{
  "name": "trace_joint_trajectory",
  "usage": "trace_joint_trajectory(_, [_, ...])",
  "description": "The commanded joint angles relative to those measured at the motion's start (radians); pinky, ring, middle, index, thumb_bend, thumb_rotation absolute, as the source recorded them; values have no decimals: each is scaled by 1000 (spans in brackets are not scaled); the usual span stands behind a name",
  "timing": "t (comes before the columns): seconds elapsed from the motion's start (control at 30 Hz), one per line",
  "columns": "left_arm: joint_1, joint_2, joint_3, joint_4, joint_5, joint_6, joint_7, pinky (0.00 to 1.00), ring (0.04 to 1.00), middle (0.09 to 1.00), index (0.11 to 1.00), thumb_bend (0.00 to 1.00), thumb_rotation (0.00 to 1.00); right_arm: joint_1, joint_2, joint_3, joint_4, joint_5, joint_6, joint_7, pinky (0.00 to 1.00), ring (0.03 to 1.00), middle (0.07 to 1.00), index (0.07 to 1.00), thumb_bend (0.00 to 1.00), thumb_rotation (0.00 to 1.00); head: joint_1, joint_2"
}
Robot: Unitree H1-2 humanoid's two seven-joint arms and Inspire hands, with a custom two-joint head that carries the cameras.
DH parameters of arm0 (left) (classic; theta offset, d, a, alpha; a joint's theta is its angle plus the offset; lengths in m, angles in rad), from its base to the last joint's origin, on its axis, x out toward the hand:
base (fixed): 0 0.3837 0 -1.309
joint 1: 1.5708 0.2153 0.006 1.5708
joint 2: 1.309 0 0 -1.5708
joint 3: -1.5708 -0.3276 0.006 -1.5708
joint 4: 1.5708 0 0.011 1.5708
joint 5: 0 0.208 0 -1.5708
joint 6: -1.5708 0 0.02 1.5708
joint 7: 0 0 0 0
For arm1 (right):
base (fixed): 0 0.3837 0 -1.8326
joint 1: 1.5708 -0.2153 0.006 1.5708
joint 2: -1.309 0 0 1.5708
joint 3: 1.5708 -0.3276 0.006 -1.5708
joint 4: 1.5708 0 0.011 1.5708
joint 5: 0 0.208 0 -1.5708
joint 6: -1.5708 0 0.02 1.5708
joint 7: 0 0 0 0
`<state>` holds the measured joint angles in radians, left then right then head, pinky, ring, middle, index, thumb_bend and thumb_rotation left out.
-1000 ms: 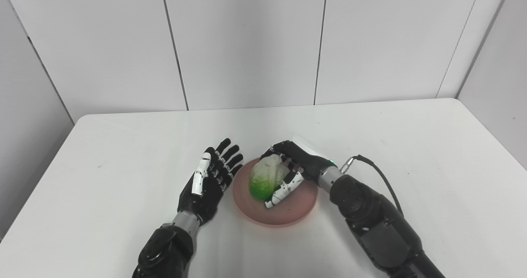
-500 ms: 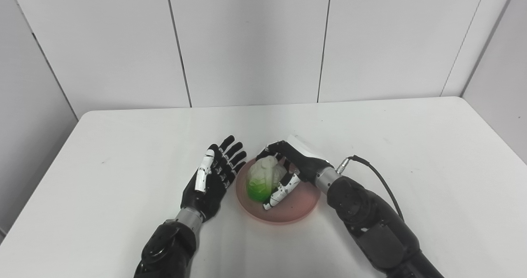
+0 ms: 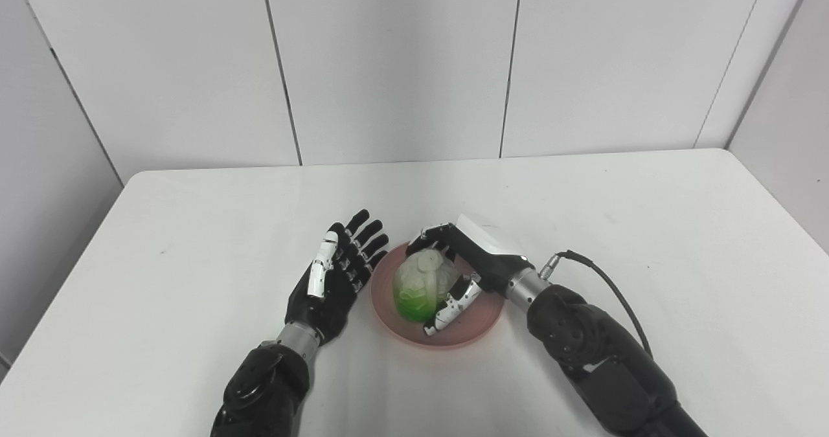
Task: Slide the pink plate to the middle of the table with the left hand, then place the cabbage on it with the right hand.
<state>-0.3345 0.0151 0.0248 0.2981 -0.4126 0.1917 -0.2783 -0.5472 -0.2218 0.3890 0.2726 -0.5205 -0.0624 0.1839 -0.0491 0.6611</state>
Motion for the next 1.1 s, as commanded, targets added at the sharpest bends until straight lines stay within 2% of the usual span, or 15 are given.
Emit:
trace_joint_trajectory(0.0, [36, 3, -10, 50, 20, 99, 20, 930, 924, 928, 923, 367, 1000, -32, -15, 5, -47, -13, -48, 4, 623, 662, 693, 707, 851, 188, -1, -1])
trace_joint_trajectory(0.03, [37, 3, -10, 48, 20, 100, 20, 928, 923, 926, 920, 368, 1000, -32, -22, 12, -56, -24, -39, 17, 675, 736, 771, 787, 908, 307, -1, -1])
trace_joint_trajectory(0.1, [38, 5, -13, 45, 27, 99, 22, 921, 920, 922, 917, 368, 1000, -33, -37, 26, -83, -40, -6, 58, 766, 844, 877, 896, 973, 442, -1, -2])
trace_joint_trajectory(0.23, [38, 9, -15, 47, 30, 100, 22, 929, 928, 930, 924, 370, 1000, -25, -44, 19, -102, -38, 15, 95, 857, 928, 958, 980, 999, 529, -3, -5])
trace_joint_trajectory(0.37, [39, 7, -9, 46, 21, 104, 24, 927, 922, 926, 916, 363, 1000, -20, -44, 9, -107, -36, 5, 94, 962, 990, 998, 1000, 1000, 645, -7, -8])
trace_joint_trajectory(0.73, [44, 3, 4, 54, 15, 79, 20, 925, 923, 929, 914, 372, 1000, 3, -41, -37, -170, -30, 17, 95, 913, 995, 1000, 1000, 1000, 842, -16, -28])
trace_joint_trajectory(0.83, [56, 4, 3, 41, 28, 51, 24, 923, 924, 931, 919, 373, 1000, 28, -30, -66, -191, -19, -5, 52, 906, 994, 1000, 1000, 1000, 854, -19, -43])
trace_joint_trajectory(0.97, [87, -10, -1, 12, 85, -33, 58, 919, 929, 941, 930, 368, 1000, 90, 18, -147, -215, 41, -41, -55, 867, 996, 1000, 1000, 1000, 971, -26, -75])
trace_joint_trajectory(1.03, [104, -17, 0, -9, 106, -73, 66, 937, 951, 961, 950, 361, 1000, 121, 45, -184, -228, 83, -38, -87, 885, 999, 1000, 1000, 1000, 991, -31, -94])
trace_joint_trajectory(1.07, [119, -21, -5, -36, 124, -89, 75, 963, 982, 987, 980, 341, 1000, 142, 59, -204, -238, 101, -37, -107, 943, 1000, 1000, 1000, 999, 999, -31, -96])
